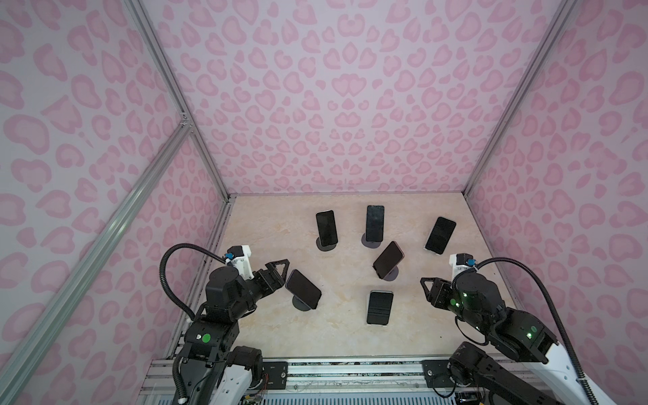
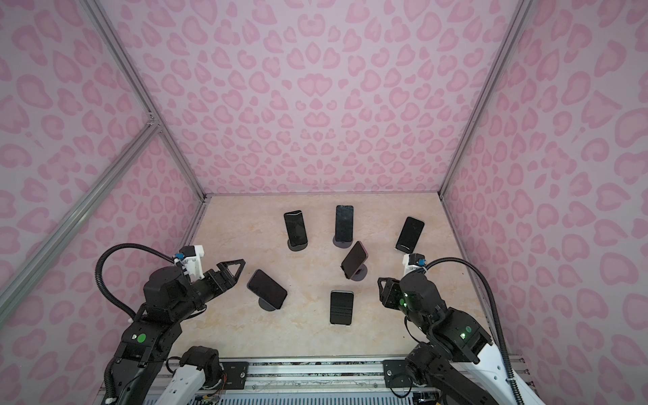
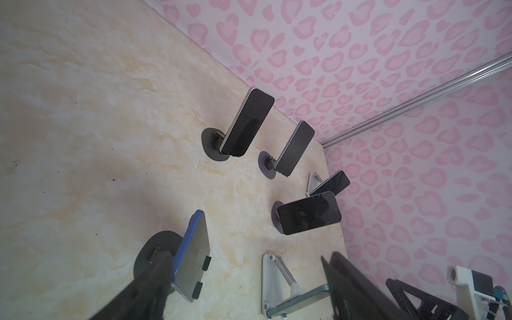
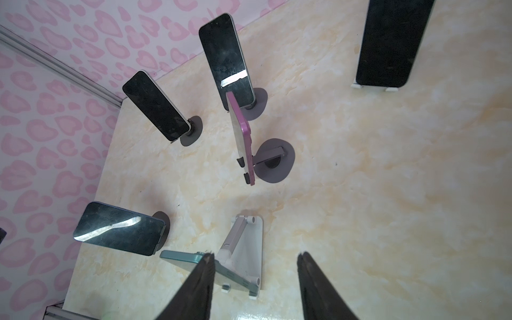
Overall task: Remove the phone from the phone stand
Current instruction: 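Raise the right arm toward the teal phone while the left arm moves forward, then lower the right gripper around the teal phone's top edge and close it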
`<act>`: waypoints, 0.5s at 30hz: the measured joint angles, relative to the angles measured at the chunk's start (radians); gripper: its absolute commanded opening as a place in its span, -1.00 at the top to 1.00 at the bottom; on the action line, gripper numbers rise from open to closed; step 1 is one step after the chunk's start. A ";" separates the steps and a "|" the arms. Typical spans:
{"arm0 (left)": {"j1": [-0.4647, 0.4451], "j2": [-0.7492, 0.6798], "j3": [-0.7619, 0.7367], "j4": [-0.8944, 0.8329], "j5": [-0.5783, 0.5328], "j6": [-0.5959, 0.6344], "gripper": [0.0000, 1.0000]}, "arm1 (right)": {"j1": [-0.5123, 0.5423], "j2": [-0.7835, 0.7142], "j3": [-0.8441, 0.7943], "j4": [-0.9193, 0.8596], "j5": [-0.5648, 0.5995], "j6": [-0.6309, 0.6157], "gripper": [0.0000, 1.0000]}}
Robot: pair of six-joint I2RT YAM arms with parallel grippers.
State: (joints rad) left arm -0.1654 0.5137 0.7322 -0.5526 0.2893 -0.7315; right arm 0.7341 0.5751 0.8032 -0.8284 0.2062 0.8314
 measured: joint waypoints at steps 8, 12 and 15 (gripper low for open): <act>-0.005 0.011 0.000 0.001 0.003 0.022 -0.80 | 0.448 0.227 0.126 -0.042 0.330 0.157 -0.74; -0.015 0.010 0.000 0.001 0.006 0.023 -0.81 | 0.556 0.367 0.190 -0.076 0.459 0.210 -0.96; -0.026 0.001 -0.001 0.002 0.013 0.022 -0.82 | 0.566 0.412 0.212 -0.072 0.511 0.212 -0.96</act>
State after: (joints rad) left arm -0.1917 0.5144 0.7315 -0.5510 0.3019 -0.7097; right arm 1.2999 0.9867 1.0153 -0.9009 0.7174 1.0435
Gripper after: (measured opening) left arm 0.906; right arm 0.986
